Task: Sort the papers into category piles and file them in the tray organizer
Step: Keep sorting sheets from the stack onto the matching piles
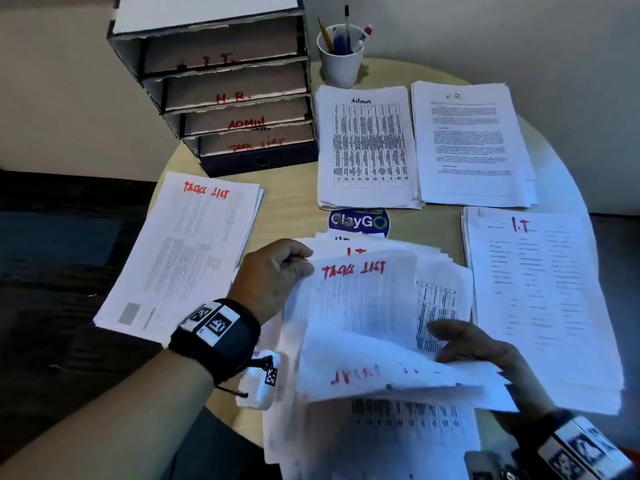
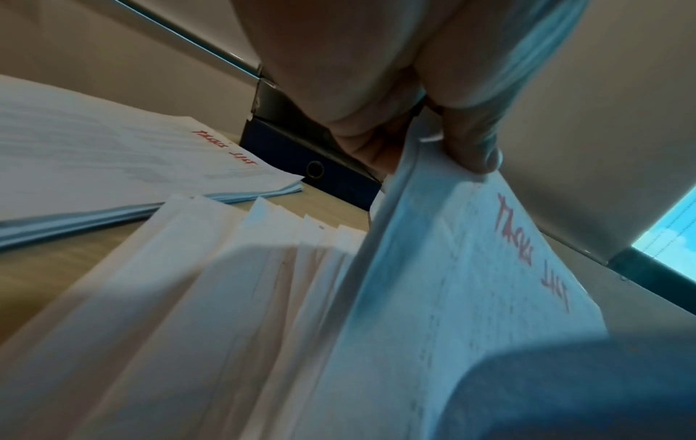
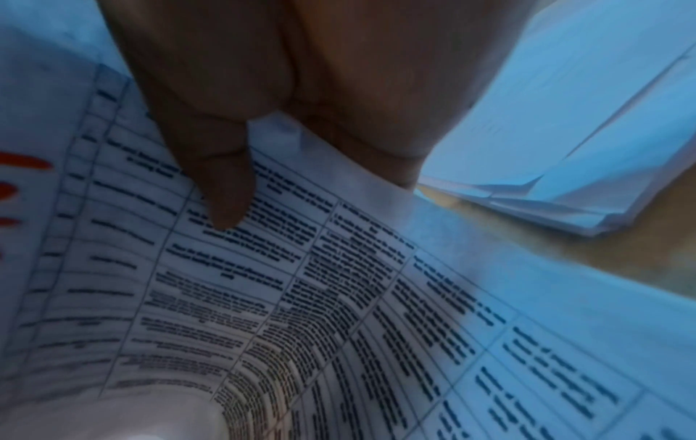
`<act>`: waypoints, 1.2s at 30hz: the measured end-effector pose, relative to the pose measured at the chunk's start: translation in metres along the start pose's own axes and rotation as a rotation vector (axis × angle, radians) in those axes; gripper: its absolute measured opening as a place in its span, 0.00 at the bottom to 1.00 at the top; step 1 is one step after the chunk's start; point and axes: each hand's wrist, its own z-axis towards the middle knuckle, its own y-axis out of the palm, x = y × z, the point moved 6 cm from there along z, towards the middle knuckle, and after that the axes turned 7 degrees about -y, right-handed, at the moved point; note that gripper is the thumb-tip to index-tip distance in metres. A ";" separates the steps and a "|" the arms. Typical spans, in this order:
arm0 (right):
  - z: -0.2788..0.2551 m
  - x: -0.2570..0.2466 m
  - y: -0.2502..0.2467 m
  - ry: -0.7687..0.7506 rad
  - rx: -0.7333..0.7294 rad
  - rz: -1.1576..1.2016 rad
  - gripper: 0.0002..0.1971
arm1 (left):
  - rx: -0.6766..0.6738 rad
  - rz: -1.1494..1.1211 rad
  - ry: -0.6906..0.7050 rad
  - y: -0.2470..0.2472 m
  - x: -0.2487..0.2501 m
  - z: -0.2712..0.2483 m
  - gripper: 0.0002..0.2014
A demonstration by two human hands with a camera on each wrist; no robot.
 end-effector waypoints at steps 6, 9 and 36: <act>0.009 -0.001 -0.001 -0.207 0.150 0.013 0.13 | -0.052 0.145 0.052 0.003 0.003 0.013 0.05; 0.025 0.002 -0.001 -0.252 0.058 -0.173 0.06 | -0.129 0.270 -0.004 0.005 -0.004 0.022 0.05; 0.000 0.009 -0.010 -0.432 -0.105 -0.087 0.08 | -0.064 0.435 0.269 0.005 -0.024 0.029 0.15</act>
